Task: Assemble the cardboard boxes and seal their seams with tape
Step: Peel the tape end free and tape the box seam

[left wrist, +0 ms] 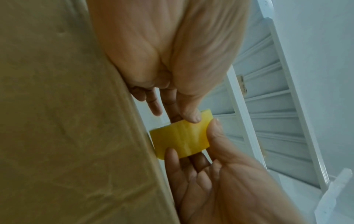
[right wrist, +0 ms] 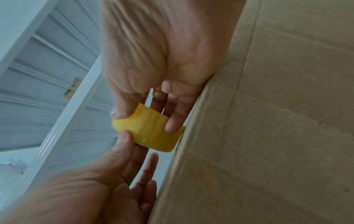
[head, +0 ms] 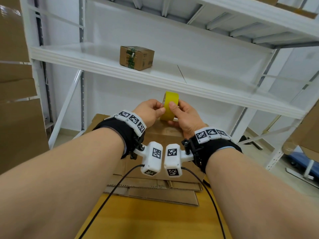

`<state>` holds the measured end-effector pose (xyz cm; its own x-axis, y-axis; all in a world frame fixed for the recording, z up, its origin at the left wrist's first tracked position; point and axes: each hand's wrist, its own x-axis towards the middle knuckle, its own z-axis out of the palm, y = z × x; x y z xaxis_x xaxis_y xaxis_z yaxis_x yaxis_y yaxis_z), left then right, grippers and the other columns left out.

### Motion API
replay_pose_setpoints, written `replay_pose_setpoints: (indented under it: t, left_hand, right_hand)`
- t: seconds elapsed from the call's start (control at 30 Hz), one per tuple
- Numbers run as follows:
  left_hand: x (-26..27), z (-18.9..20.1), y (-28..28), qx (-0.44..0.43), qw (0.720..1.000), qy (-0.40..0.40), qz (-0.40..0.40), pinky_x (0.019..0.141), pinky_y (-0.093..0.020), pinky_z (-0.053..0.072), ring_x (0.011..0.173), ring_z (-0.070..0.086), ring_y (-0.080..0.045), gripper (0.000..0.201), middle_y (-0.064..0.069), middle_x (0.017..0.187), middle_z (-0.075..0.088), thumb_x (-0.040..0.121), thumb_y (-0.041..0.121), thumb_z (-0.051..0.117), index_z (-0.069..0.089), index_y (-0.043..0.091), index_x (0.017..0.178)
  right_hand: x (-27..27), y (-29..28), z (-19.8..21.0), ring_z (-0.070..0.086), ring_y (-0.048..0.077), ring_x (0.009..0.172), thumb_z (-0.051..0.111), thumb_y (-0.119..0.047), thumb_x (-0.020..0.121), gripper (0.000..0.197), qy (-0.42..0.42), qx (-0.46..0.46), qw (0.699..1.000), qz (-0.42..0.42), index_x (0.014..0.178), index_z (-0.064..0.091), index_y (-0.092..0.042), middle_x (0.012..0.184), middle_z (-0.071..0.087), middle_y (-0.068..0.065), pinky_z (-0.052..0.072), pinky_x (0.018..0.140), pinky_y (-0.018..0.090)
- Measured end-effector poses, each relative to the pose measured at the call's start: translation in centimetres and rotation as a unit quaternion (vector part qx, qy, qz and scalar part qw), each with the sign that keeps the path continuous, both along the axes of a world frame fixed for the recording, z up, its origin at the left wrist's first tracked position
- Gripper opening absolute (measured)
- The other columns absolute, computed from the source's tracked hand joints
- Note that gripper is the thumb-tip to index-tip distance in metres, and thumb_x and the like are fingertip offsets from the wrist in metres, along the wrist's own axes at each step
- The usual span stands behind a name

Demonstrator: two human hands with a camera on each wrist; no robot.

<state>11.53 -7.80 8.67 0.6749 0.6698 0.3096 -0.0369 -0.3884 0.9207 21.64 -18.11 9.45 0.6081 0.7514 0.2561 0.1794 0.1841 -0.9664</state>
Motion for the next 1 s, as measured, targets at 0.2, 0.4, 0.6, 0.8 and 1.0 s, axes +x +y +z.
replay_pose_setpoints:
  t: [0.2,0.4,0.6,0.8,1.0]
  left_hand:
    - [-0.2,0.1,0.0,-0.061,0.997,-0.056,-0.002,0.096,-0.041,0.046,0.090,0.057,-0.019,0.006,-0.004,0.092,0.063,0.094,0.021,0.059,0.062,0.022,0.089]
    - [-0.8,0.1,0.1,-0.118,0.987,-0.107,-0.024,0.070,-0.022,0.041,0.081,0.054,-0.011,0.007,-0.001,0.092,0.061,0.094,0.019,0.059,0.062,0.015,0.099]
    - [-0.7,-0.1,0.5,-0.093,0.993,-0.038,-0.056,0.091,-0.047,0.053,0.097,0.066,-0.029,0.022,-0.004,0.103,0.068,0.071,0.017,0.080,0.072,0.030,0.087]
    - [-0.2,-0.5,0.5,-0.036,0.999,-0.001,-0.027,0.090,-0.043,0.054,0.084,0.067,-0.019,0.018,-0.001,0.089,0.071,0.075,0.011,0.079,0.068,0.023,0.082]
    - [0.0,-0.5,0.8,-0.067,0.996,-0.065,0.011,0.082,-0.033,0.049,0.089,0.062,-0.021,0.011,-0.006,0.096,0.067,0.087,0.029,0.069,0.063,0.020,0.092]
  right_hand:
    - [-0.1,-0.1,0.1,0.070,0.021,0.101,0.065,-0.030,0.095,0.031,0.011,-0.001,1.000,0.012,0.123,0.065,-0.017,0.120,0.069,0.013,0.059,0.075,0.030]
    - [-0.3,0.0,0.3,0.073,0.021,0.095,0.063,-0.034,0.096,0.027,0.011,-0.018,1.000,0.013,0.118,0.068,-0.018,0.108,0.074,0.008,0.055,0.064,0.025]
    - [0.2,-0.1,0.5,0.069,0.015,0.070,0.052,-0.041,0.101,0.031,0.078,0.012,0.995,-0.068,0.096,0.071,-0.016,0.086,0.075,0.006,0.054,0.055,0.025]
    - [0.4,0.1,0.4,0.068,0.016,0.073,0.058,-0.043,0.098,0.032,0.090,0.018,0.994,-0.066,0.104,0.070,-0.014,0.094,0.074,0.010,0.052,0.053,0.023]
    - [-0.2,0.0,0.0,0.071,0.013,0.078,0.071,-0.021,0.091,0.028,0.022,-0.001,1.000,-0.014,0.117,0.068,-0.011,0.096,0.073,0.006,0.054,0.061,0.023]
